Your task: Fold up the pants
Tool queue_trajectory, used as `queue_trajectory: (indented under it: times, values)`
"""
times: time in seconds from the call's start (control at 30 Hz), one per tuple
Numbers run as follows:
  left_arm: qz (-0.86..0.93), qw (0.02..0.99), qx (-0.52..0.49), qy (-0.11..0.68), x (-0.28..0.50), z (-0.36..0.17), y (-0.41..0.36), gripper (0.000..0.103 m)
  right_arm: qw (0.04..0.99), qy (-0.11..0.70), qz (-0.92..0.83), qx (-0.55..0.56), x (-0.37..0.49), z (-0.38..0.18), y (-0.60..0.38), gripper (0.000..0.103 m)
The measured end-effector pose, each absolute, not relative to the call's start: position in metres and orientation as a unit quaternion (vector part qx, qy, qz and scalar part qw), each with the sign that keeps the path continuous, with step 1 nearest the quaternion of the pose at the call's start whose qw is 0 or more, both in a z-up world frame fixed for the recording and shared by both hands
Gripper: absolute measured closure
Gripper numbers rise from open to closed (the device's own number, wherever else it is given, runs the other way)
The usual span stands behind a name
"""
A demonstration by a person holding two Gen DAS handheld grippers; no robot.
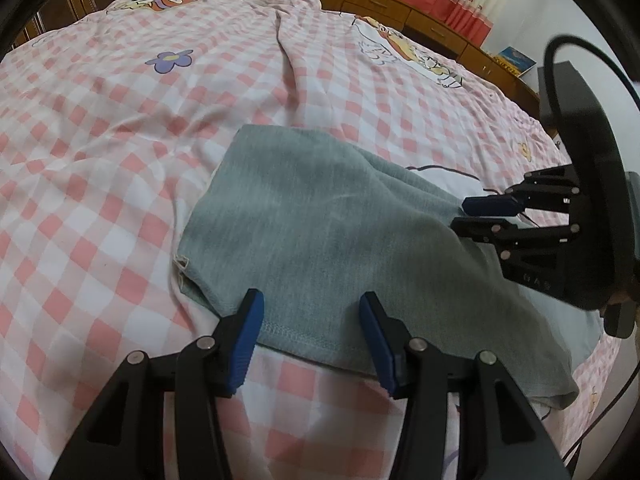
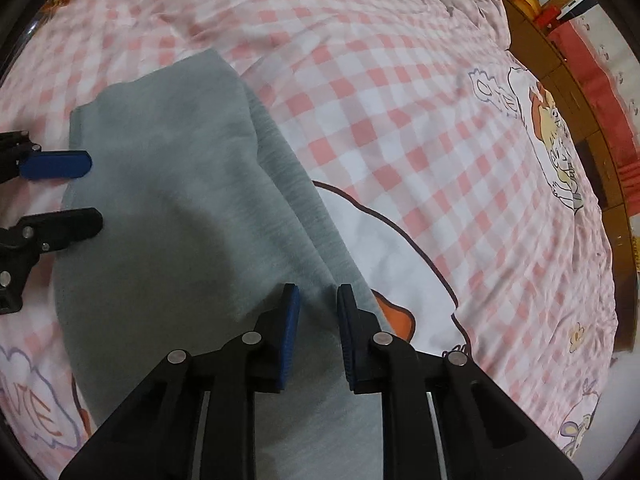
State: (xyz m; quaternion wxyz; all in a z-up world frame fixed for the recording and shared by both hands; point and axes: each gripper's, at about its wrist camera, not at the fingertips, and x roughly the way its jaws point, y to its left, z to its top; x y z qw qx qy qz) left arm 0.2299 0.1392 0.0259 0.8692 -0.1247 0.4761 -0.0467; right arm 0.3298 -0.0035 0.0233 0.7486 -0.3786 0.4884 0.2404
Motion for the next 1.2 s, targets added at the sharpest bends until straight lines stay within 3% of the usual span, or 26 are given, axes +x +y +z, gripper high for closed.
queue_trajectory:
  times: [0.17,0.33,0.43,0.47,0.63,1.0,1.03,1.17,1.2]
  values:
    - [-0.048,0.868,-0.126,0.477,0.23,0.026,0.139,0.051,0.747,0.51,0.236,-0.355,0.347,0.022,-0.011,0.074]
    - [-0.05,0.867,-0.132,0.478,0.23,0.027,0.141,0.051,0.744,0.524,0.26,-0.322,0.358,0.018,-0.019,0.074]
    - [-0.049,0.866,-0.134,0.479,0.23,0.027,0.141,0.051,0.742,0.534,0.269,-0.303,0.357,0.018,-0.022,0.09]
    - [-0.048,0.867,-0.133,0.479,0.23,0.027,0.14,0.051,0.742,0.53,0.271,-0.309,0.352,0.018,-0.02,0.099]
    - [-0.046,0.867,-0.13,0.48,0.231,0.027,0.14,0.051,0.795,0.46,0.245,-0.309,0.329,0.043,-0.018,0.101]
    - [-0.039,0.868,-0.139,0.475,0.231,0.03,0.144,0.051,0.809,0.477,0.2,-0.279,0.342,0.026,-0.016,0.1]
    - [-0.038,0.869,-0.143,0.473,0.23,0.031,0.146,0.051,0.816,0.473,0.199,-0.266,0.347,0.034,-0.013,0.1]
    - [-0.037,0.868,-0.146,0.474,0.23,0.031,0.15,0.051,0.824,0.453,0.268,-0.208,0.344,0.061,0.003,0.073]
    - [-0.036,0.868,-0.148,0.474,0.229,0.032,0.15,0.051,0.815,0.462,0.285,-0.202,0.343,0.061,0.012,0.072]
